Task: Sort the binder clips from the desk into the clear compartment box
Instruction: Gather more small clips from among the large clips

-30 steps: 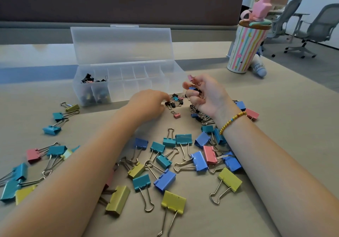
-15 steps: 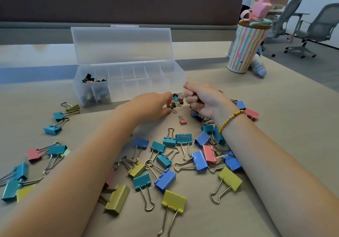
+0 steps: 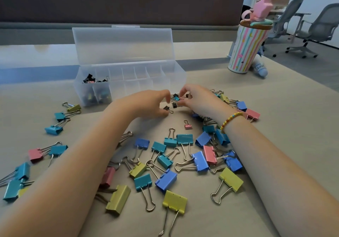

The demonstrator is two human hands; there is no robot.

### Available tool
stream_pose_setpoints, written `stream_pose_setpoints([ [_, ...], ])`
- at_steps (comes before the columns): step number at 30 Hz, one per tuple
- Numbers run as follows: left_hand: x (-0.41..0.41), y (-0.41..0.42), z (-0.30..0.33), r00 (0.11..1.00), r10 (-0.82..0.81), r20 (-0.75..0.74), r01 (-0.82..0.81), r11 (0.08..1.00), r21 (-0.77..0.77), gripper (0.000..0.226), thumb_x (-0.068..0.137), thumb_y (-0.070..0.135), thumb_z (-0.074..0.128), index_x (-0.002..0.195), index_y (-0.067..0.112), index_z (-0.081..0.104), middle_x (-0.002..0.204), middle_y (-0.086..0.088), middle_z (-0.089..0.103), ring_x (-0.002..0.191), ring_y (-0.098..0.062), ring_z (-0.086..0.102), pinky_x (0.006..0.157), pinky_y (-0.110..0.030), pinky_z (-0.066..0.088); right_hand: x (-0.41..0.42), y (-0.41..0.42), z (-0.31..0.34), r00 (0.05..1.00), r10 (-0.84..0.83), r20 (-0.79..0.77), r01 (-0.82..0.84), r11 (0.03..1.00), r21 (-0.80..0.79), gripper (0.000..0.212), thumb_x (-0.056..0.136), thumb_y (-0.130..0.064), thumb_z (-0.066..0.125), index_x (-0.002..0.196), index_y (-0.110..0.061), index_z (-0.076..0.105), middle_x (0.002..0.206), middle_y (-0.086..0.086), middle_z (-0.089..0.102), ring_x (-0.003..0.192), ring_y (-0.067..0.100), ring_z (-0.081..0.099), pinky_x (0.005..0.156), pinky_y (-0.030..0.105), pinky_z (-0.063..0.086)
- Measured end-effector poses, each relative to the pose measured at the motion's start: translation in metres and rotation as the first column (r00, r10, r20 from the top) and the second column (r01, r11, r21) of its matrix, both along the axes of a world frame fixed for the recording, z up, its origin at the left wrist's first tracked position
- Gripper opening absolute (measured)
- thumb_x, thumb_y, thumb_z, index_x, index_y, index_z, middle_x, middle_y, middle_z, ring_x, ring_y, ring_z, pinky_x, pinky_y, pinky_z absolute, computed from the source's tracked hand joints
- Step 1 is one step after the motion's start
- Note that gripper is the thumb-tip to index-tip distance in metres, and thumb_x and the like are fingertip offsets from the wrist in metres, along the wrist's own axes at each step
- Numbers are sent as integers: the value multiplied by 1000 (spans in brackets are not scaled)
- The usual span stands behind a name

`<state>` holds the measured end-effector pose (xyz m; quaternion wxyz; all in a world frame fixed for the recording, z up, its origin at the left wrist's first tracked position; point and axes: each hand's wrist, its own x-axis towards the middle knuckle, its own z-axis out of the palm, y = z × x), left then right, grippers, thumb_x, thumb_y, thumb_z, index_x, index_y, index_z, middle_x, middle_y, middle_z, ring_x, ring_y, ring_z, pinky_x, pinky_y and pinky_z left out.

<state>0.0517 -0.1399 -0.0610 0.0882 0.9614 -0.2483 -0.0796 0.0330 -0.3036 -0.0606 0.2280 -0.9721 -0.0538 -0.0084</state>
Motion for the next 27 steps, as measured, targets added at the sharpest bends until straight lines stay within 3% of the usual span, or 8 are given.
stream_pose_setpoints([
  [4, 0, -1, -3, 1000, 3, 22, -4, 999, 54, 33, 93, 37, 49, 120, 19, 45, 112, -6, 56, 87, -18, 44, 79, -29, 39, 0, 2, -5, 999, 34, -25, -39, 981, -191, 26, 93, -33, 54, 115, -19, 54, 112, 4, 59, 90, 15, 48, 74, 27, 41],
  [8, -3, -8, -5, 999, 2, 43, -6, 996, 88, 31, 95, 34, 45, 116, 12, 45, 105, -9, 58, 84, -19, 46, 73, -28, 38, 0, 3, -3, 998, 34, -45, -45, 965, -260, 24, 96, -29, 49, 116, -16, 53, 116, 6, 59, 100, 20, 52, 78, 28, 40],
  [13, -9, -15, -5, 996, 2, 91, -15, 990, 139, 27, 94, 32, 45, 109, 9, 45, 70, 2, 41, 70, -15, 42, 66, -27, 35, 0, 4, -4, 997, 50, -50, -66, 924, -378, 22, 99, -22, 42, 118, -12, 48, 112, 9, 59, 94, 21, 53, 74, 28, 40],
  [19, -9, -13, -4, 996, 61, 68, -64, 997, 39, 33, 94, 32, 45, 117, 10, 42, 79, 0, 45, 78, -19, 44, 68, -29, 35, 4, 5, -9, 997, 67, 24, -51, 906, -421, 19, 99, -16, 37, 115, -7, 40, 85, 9, 56, 76, 22, 52, 60, 30, 40],
  [22, -7, -14, -3, 995, 97, 33, -96, 995, -42, 25, 96, 30, 43, 112, 11, 44, 80, 0, 46, 75, -18, 43, 67, -28, 34, 5, -2, -8, 997, 36, 69, -19, 971, -238, 16, 100, -15, 35, 109, -3, 39, 74, 6, 53, 64, 18, 50, 53, 26, 37],
  [24, -6, -17, -1, 986, 136, -92, -152, 967, -205, 17, 97, 27, 40, 103, 13, 45, 74, 2, 45, 68, -14, 42, 59, -27, 34, 5, -5, -3, 996, -56, 69, 50, 995, 82, 17, 100, -19, 31, 98, -5, 40, 72, 1, 47, 60, 12, 42, 50, 22, 32],
  [26, -6, -18, 4, 909, 95, -405, -324, 772, -546, 16, 96, 20, 34, 84, 14, 43, 67, 1, 44, 54, -11, 35, 46, -21, 29, 5, -9, 3, 987, -142, -70, 157, 836, 525, 20, 99, -20, 29, 85, -10, 40, 66, 0, 44, 52, 9, 36, 43, 19, 27],
  [27, -5, -17, 8, 832, -3, -554, -445, 593, -671, 20, 94, 17, 32, 75, 15, 39, 61, 1, 43, 47, -9, 30, 40, -17, 23, 6, -11, 7, 976, -126, -179, 218, 652, 727, 20, 97, -19, 30, 79, -13, 37, 60, -2, 43, 45, 7, 31, 36, 18, 24],
])
